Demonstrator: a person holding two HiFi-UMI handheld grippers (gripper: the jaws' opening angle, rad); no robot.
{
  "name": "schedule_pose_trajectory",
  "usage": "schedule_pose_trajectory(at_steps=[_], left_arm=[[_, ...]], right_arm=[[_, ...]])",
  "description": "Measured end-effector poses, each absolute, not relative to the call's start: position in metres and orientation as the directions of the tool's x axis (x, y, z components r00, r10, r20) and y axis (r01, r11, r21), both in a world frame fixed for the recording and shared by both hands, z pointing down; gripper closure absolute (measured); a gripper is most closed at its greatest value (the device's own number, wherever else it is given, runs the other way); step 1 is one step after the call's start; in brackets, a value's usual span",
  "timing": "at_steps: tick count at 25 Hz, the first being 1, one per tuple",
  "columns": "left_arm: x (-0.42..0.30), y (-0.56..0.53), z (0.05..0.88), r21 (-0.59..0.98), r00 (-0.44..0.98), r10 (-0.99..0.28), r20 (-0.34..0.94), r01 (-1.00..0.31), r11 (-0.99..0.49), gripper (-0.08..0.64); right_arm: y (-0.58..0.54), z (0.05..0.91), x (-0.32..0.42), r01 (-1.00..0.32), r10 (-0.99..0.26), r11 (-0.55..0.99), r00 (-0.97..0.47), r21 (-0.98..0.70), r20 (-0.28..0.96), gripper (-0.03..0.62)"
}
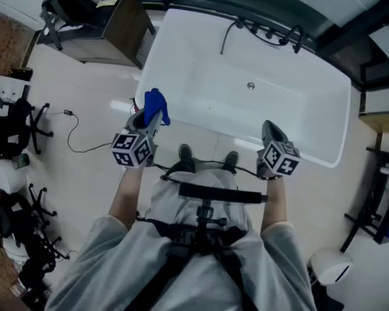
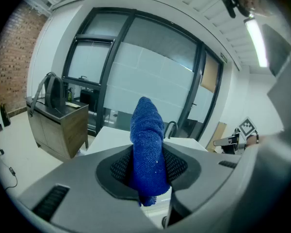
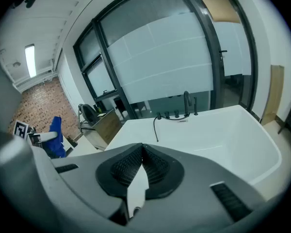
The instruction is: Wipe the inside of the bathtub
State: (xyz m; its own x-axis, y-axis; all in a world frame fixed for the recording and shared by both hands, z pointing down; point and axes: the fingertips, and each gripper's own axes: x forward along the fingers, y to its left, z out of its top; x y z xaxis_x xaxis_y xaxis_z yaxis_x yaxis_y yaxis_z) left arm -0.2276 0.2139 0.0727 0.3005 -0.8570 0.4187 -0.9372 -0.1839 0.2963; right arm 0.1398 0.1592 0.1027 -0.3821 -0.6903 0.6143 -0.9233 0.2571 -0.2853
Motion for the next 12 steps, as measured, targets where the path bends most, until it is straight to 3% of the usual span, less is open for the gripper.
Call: schedule_pose_trajectory(at_steps=[12], left_arm=[[-0.214, 0.186, 0.096, 0.271, 0.537, -0.698, 0.474, -0.843, -0.464, 0.434]], right_arm=[[0.178, 0.126, 0.104, -0.954, -0.689, 0.221, -0.299, -0.202, 0.661, 0.583]])
